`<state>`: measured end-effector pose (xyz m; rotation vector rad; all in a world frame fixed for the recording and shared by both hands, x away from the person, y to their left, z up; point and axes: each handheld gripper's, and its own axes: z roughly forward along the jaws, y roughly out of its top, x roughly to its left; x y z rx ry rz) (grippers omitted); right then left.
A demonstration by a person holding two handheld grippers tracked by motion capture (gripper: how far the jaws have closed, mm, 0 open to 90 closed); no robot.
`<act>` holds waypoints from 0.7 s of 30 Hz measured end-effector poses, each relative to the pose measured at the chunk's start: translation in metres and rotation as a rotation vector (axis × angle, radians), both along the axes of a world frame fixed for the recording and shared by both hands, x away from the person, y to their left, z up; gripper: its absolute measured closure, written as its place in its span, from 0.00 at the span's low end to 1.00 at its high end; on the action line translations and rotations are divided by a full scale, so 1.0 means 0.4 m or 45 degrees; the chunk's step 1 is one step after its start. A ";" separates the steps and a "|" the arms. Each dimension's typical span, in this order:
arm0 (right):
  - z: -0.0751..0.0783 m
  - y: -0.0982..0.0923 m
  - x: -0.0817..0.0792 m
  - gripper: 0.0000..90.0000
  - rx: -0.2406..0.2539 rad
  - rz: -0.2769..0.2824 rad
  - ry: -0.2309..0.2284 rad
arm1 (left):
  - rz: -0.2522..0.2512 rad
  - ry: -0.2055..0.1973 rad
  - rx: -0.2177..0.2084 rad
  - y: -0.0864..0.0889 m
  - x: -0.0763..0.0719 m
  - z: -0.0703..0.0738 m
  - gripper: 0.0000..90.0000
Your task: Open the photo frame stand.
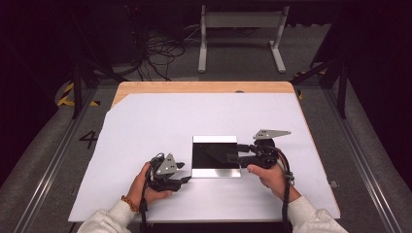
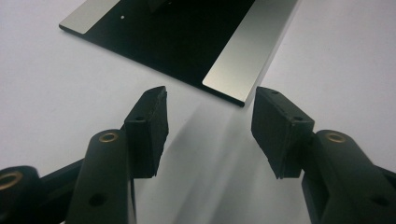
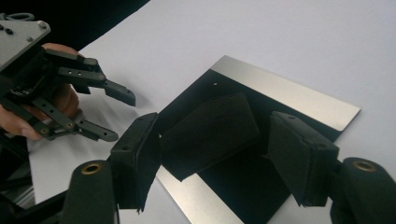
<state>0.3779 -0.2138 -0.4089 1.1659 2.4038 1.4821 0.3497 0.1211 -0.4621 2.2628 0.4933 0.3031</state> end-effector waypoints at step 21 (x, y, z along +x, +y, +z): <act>-0.058 0.012 0.036 0.43 0.143 0.023 0.228 | -0.018 0.019 -0.023 -0.011 -0.003 0.002 0.51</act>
